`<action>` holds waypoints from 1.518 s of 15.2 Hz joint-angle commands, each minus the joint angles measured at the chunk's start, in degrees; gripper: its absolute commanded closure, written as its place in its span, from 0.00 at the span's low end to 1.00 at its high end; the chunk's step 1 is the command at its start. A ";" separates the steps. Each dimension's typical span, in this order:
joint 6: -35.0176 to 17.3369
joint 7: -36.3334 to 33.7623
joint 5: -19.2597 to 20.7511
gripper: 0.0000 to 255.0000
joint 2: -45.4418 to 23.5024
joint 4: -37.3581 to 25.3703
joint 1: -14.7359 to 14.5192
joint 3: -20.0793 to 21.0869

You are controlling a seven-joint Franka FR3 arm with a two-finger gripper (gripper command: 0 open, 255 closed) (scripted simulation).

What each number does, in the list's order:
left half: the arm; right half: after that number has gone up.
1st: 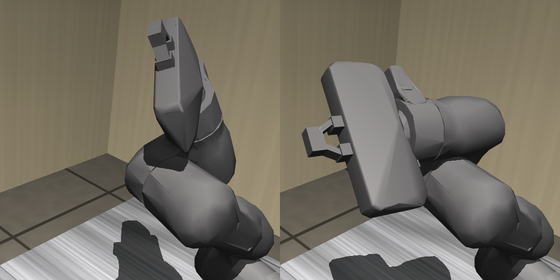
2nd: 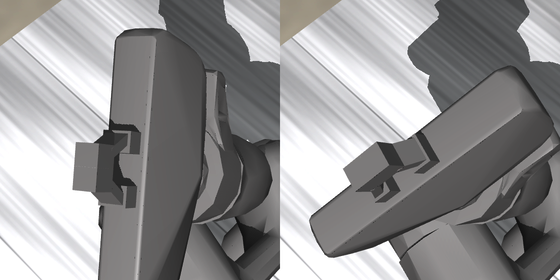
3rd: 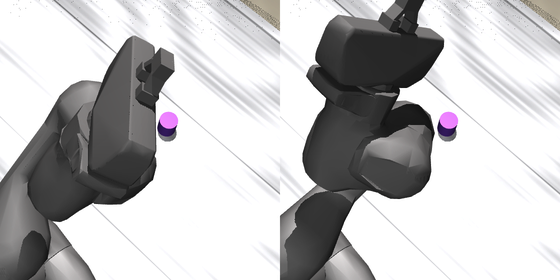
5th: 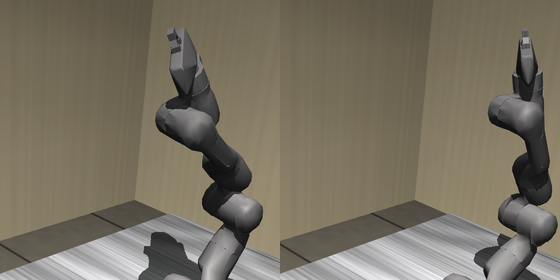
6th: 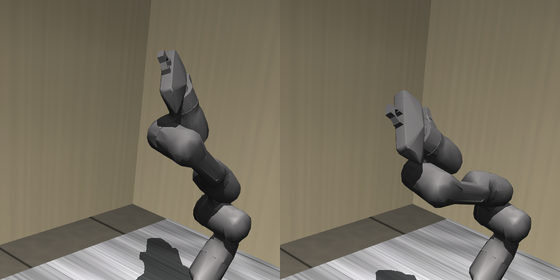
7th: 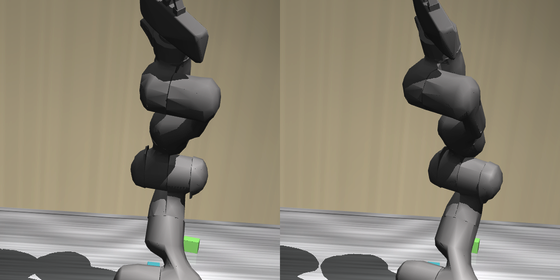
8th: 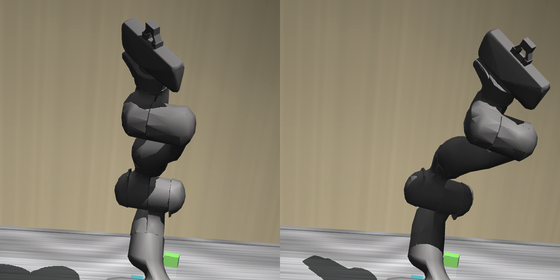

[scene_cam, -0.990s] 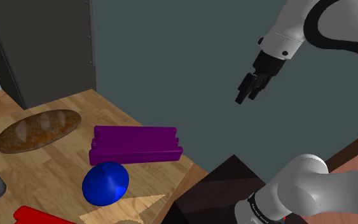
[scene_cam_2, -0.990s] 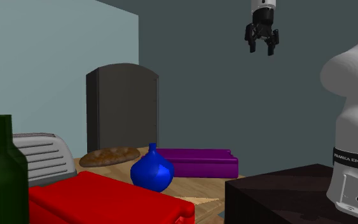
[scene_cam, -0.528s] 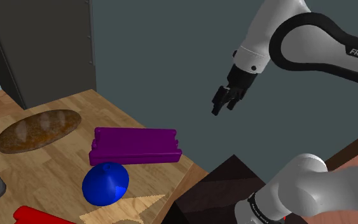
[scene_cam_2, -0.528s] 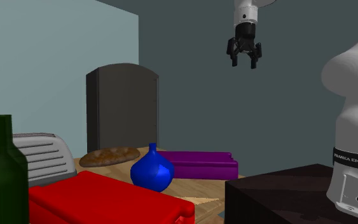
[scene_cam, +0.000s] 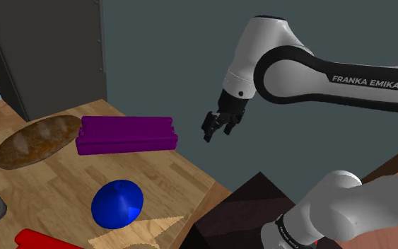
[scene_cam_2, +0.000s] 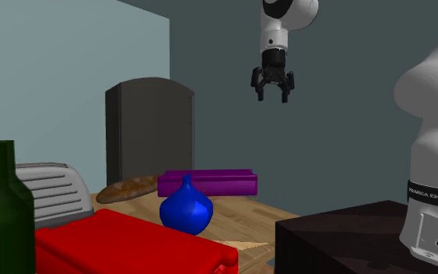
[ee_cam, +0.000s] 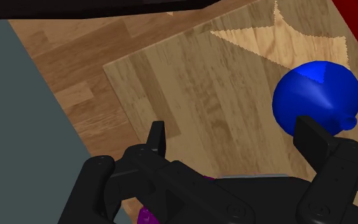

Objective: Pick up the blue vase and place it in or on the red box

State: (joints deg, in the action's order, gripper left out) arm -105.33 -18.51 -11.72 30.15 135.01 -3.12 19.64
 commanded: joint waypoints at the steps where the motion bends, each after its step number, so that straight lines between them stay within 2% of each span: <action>1: -3.09 -2.21 -0.21 0.00 -3.40 -0.57 -0.15 2.26; 8: -12.67 -10.58 2.69 0.00 -17.23 -4.77 0.05 9.45; 14: -18.84 -20.06 10.41 0.00 -31.45 -11.27 -0.69 13.74; 18: -21.10 -26.76 17.26 0.00 -41.54 -17.22 -3.24 14.15; 23: -21.87 -33.34 24.62 0.00 -53.69 -26.54 -8.61 12.16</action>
State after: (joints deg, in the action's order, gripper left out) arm -126.91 -50.57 11.47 -21.17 110.15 -10.63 32.25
